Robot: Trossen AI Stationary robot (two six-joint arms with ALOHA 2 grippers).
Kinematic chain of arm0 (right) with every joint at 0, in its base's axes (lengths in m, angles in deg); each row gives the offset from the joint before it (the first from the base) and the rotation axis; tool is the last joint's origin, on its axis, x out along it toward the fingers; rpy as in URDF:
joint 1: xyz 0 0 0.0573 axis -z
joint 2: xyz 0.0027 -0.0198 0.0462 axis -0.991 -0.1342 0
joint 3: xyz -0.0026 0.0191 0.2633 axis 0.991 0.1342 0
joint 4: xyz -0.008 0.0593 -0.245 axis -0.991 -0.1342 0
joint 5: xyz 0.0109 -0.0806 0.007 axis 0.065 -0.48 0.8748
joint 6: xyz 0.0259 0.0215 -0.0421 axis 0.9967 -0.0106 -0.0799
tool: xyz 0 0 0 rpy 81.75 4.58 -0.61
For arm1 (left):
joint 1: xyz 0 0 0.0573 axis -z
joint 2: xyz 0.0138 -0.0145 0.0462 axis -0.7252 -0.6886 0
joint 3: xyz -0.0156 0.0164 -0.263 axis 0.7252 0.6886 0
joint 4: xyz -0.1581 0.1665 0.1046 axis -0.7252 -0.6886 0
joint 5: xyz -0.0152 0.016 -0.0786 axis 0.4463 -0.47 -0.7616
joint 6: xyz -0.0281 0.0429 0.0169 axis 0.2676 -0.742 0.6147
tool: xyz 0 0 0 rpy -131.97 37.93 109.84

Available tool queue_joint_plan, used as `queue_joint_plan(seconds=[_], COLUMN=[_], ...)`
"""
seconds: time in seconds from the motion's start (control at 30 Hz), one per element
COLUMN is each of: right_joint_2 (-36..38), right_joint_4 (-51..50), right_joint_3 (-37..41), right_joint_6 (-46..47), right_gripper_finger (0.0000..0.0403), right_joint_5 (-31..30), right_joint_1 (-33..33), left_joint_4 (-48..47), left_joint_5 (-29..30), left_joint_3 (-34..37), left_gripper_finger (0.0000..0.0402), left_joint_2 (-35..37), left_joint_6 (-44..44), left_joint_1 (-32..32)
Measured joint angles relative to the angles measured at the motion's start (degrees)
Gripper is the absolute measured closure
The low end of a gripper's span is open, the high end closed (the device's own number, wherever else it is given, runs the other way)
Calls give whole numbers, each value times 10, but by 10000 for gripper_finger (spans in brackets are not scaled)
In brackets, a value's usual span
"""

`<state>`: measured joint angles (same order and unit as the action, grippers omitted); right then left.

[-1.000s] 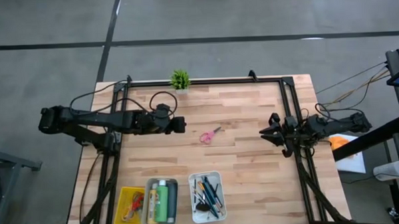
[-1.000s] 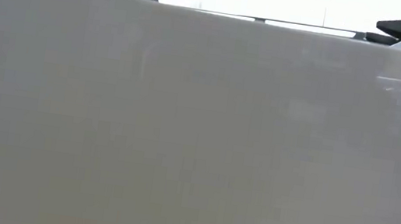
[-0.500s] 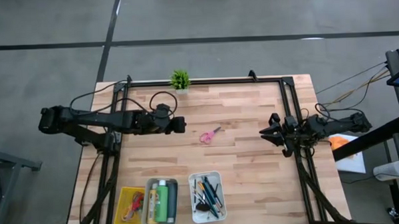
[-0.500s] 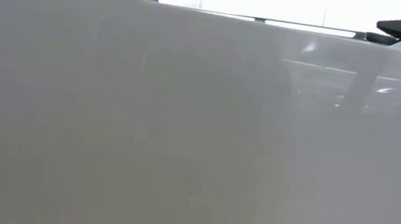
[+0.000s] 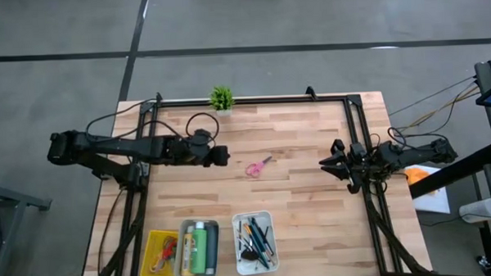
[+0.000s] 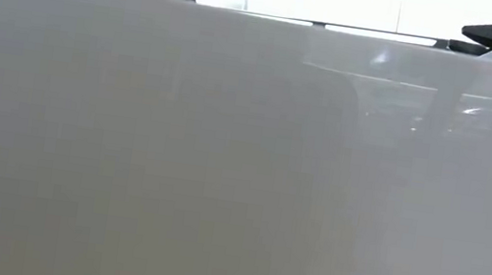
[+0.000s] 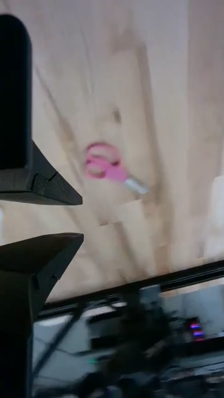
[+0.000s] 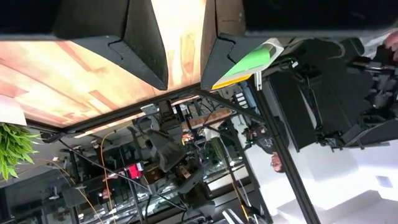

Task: Pick & Place Paint Supplies
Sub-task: Put the pink scissors into the yellow bin

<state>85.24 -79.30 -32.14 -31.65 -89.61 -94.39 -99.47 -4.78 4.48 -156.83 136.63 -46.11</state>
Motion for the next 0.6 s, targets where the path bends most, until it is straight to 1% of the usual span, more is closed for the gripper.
queue_joint_plan(seconds=[0.03,0.13,0.17,0.27,0.43,0.6], right_joint_2=[0,0,0,0,0,0], right_joint_4=[0,0,0,0,0,0], right_joint_3=[0,0,0,0,0,0], right_joint_6=[0,0,0,0,0,0], right_gripper_finger=[309,309,309,309,309,309], right_joint_5=[0,0,0,0,0,0], right_joint_1=[0,0,0,0,0,0], left_joint_4=[0,18,23,21,-26,-57], left_joint_5=[-14,-71,-81,-87,-88,-88], left_joint_3=[-2,-17,-23,-44,-82,-112], left_gripper_finger=[316,316,316,316,316,316], left_joint_2=[0,-1,-1,-1,-8,-58], left_joint_6=[-19,-119,-131,-148,-162,-162], left_joint_1=[-2,-10,-11,-14,-25,-30])
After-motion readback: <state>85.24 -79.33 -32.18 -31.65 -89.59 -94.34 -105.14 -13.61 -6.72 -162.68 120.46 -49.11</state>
